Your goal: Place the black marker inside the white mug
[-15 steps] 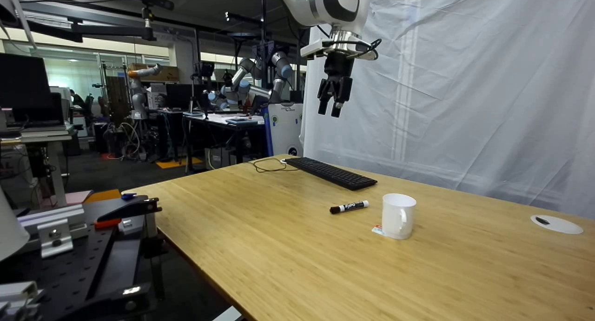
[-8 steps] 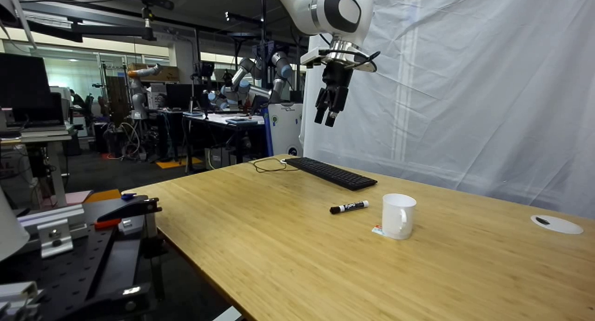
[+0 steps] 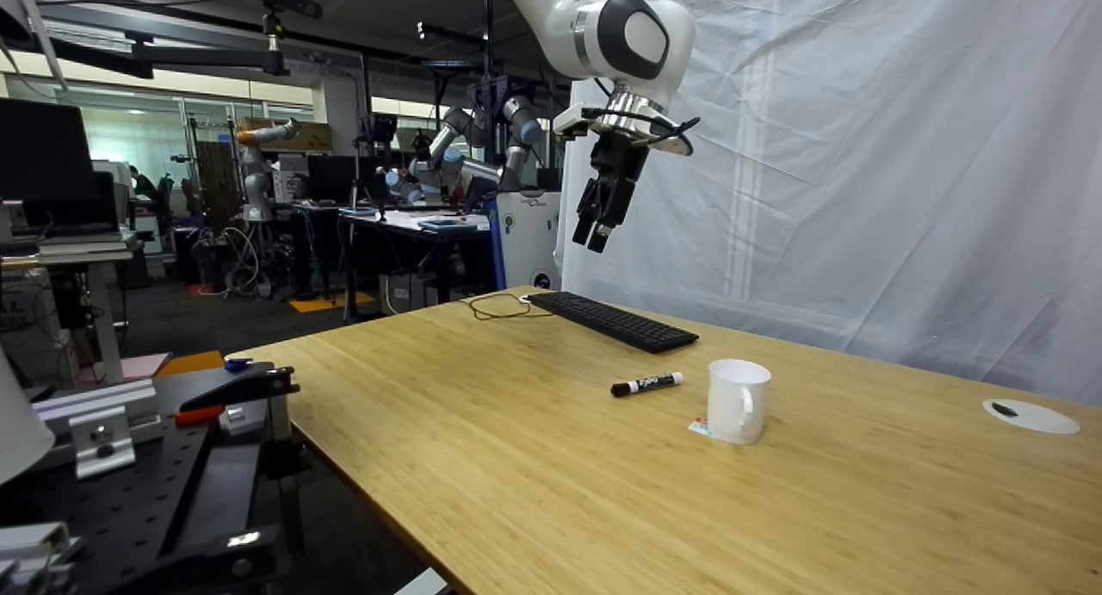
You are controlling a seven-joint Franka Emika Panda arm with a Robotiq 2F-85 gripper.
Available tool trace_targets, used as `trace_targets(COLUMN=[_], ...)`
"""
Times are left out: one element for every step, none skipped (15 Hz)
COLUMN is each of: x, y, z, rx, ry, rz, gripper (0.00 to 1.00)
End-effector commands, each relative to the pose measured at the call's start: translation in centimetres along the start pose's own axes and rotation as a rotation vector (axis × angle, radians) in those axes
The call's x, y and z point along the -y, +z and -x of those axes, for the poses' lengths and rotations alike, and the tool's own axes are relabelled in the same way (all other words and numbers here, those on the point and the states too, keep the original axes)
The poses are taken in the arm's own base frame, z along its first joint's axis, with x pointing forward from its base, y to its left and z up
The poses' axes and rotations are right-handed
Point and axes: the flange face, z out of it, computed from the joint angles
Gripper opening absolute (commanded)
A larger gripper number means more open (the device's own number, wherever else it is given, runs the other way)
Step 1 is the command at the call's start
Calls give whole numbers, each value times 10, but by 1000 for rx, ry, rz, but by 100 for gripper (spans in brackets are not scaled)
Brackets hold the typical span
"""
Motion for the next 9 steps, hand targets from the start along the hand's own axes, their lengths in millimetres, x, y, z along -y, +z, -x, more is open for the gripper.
trace_targets(x=[0, 0, 0, 0, 0, 0, -1, -2, -3], y=[-1, -1, -1, -1, -1, -1, 4, 9, 16], z=[0, 0, 0, 0, 0, 0, -3, -6, -9], rx=[1, 1, 1, 1, 1, 1, 2, -4, -6], ry=[0, 0, 1, 1, 1, 1, -6, -19, -21], rz=[0, 0, 0, 1, 1, 1, 13, 28, 46], gripper=[100, 100, 100, 100, 100, 100, 100, 100, 100])
